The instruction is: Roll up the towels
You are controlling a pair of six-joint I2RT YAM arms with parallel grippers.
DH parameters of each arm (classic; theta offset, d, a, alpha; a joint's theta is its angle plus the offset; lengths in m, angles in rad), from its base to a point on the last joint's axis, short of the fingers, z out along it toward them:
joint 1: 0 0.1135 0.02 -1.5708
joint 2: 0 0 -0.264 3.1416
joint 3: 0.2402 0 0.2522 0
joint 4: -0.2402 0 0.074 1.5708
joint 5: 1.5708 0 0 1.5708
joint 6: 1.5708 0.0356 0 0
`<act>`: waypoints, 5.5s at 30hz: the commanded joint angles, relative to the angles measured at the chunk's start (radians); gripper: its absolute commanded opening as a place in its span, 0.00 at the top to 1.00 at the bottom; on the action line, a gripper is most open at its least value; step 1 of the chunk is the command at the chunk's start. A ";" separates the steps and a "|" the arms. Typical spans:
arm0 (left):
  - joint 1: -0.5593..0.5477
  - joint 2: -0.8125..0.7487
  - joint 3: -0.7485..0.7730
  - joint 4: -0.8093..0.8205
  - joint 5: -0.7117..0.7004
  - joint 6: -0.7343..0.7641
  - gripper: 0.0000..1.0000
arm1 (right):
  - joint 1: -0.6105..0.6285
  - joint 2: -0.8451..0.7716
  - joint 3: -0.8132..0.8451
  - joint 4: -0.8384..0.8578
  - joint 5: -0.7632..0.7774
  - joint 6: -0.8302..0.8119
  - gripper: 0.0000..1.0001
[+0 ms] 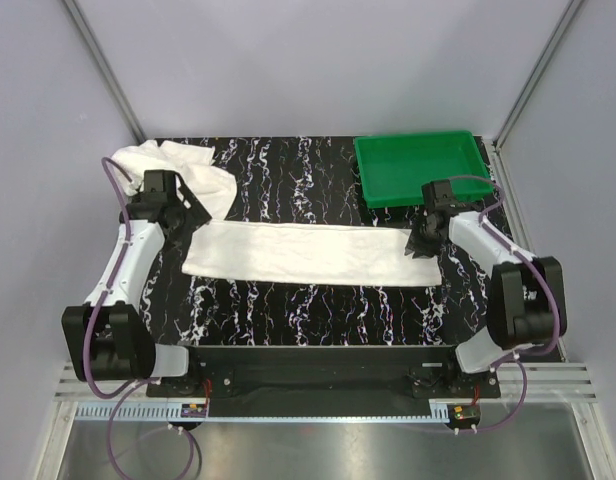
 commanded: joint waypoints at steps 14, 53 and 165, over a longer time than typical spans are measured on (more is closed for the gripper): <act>-0.011 -0.149 -0.228 0.075 0.041 0.123 0.14 | -0.111 0.308 0.237 0.039 0.162 -0.027 0.62; -0.070 -0.218 -0.269 0.116 0.158 0.143 0.16 | -0.228 -0.294 -0.427 0.137 -0.013 0.418 0.26; -0.084 -0.653 -0.323 -0.113 0.113 0.131 0.14 | 0.803 0.964 1.593 -0.152 -0.031 0.225 1.00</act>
